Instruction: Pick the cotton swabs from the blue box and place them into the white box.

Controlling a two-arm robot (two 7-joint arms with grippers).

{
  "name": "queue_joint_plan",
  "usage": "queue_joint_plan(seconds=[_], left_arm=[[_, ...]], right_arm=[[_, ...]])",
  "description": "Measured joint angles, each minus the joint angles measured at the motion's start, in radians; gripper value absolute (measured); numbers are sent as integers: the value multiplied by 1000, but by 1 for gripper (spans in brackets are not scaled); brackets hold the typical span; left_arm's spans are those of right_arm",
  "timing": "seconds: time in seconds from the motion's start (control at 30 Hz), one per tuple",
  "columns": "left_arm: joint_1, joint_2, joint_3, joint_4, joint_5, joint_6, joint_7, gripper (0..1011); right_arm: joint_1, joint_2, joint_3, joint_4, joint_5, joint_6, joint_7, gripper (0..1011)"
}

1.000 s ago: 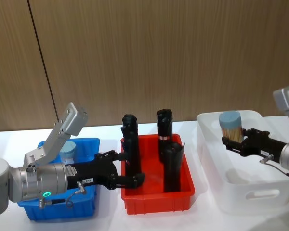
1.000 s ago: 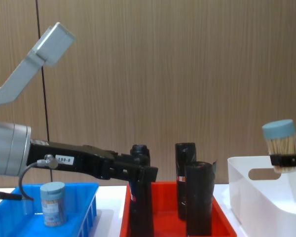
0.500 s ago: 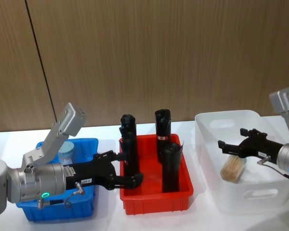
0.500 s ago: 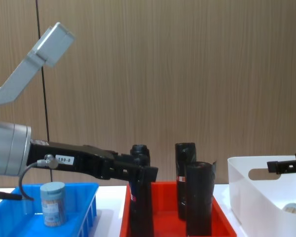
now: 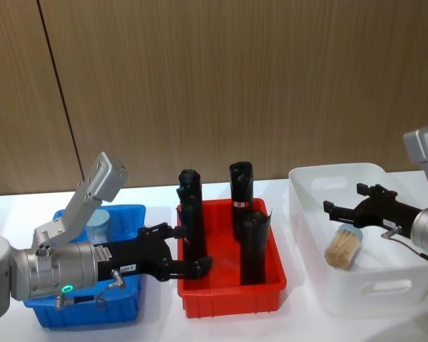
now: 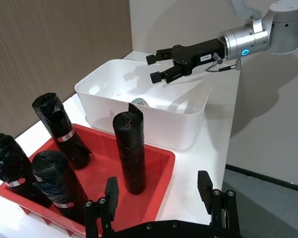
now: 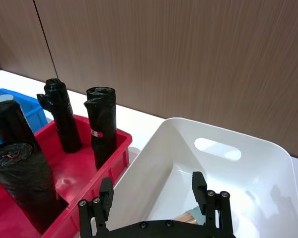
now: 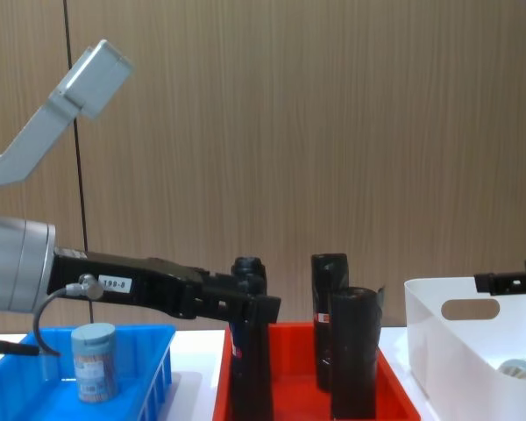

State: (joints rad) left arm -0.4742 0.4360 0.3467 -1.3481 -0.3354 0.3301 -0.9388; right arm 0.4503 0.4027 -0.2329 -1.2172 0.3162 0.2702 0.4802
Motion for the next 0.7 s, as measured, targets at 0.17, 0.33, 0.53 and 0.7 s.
queue_joint_plan(seconds=[0.17, 0.33, 0.53, 0.7], left_arm=[[0, 0, 0, 0, 0, 0, 0, 1004], [0, 0, 0, 0, 0, 0, 0, 1004], [7, -1, 3, -9, 3, -10, 28, 1004], [20, -4, 9, -23, 10, -26, 76, 1004]], right_arm=[[-1, 0, 1, -3, 2, -3, -4, 1001], [-3, 1, 1, -6, 3, -5, -6, 1002], [-20, -2, 1, -27, 3, -14, -21, 1001], [-61, -8, 1, -75, 1, -34, -57, 1001]])
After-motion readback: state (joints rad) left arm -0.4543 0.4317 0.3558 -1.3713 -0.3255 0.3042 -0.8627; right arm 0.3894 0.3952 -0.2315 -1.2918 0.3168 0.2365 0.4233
